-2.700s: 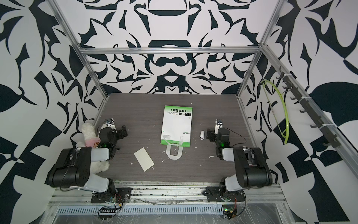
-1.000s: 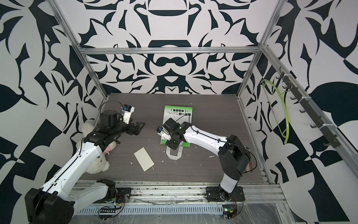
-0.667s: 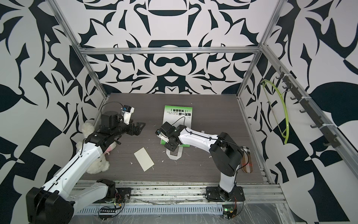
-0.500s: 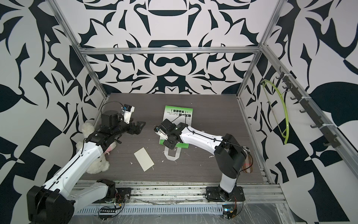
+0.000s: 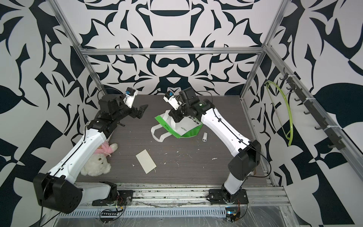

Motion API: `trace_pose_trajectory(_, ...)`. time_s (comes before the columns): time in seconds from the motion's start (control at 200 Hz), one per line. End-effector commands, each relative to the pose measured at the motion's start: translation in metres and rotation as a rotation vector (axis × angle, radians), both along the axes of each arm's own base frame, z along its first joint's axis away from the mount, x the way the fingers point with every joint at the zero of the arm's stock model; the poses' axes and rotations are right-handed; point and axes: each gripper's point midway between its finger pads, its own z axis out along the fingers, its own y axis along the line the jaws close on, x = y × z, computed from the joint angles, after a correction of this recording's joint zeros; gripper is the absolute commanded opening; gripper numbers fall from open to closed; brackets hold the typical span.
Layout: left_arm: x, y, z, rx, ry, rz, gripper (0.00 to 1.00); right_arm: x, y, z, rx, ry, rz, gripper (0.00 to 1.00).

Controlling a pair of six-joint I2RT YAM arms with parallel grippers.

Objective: Staple the receipts to the bags
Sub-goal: Pick up the takeout bag at the center of the board.

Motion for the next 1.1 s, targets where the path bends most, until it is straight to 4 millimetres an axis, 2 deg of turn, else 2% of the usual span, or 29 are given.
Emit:
trace_pose_trajectory(0.0, -0.001, -0.011, 0.006, 0.012, -0.059, -0.175, 0.96, -0.012, 0.007, 0.011, 0.045, 0.067, 0.128, 0.0)
trace_pose_trajectory(0.135, -0.006, -0.019, 0.002, 0.096, -0.134, -0.302, 0.96, 0.005, 0.0, 0.026, 0.087, 0.104, 0.168, 0.0)
trace_pose_trajectory(0.265, -0.006, -0.022, -0.003, 0.168, -0.174, -0.358, 0.99, 0.016, -0.001, 0.023, 0.079, 0.175, 0.174, 0.0)
trace_pose_trajectory(0.455, -0.014, -0.027, 0.008, 0.225, -0.214, -0.45, 1.0, 0.025, -0.01, 0.031, 0.142, 0.21, 0.165, 0.0)
trace_pose_trajectory(0.57, -0.024, -0.032, 0.004, 0.286, -0.238, -0.552, 0.94, 0.031, -0.017, 0.033, 0.143, 0.223, 0.149, 0.0)
trace_pose_trajectory(0.715, -0.038, -0.041, -0.002, 0.322, -0.293, -0.683, 0.87, 0.027, -0.017, 0.041, 0.159, 0.215, 0.168, 0.0)
trace_pose_trajectory(0.855, -0.033, -0.047, -0.006, 0.39, -0.387, -0.698, 0.86, 0.019, -0.016, 0.049, 0.179, 0.205, 0.2, 0.0)
trace_pose_trajectory(0.87, -0.032, -0.048, -0.007, 0.406, -0.403, -0.7, 0.82, 0.019, -0.016, 0.05, 0.182, 0.205, 0.202, 0.0)
trace_pose_trajectory(0.965, -0.027, -0.057, -0.01, 0.472, -0.465, -0.693, 0.76, 0.018, -0.015, 0.052, 0.192, 0.206, 0.208, 0.0)
trace_pose_trajectory(1.095, -0.021, -0.064, -0.002, 0.476, -0.554, -0.665, 0.61, 0.019, -0.013, 0.05, 0.199, 0.218, 0.208, 0.0)
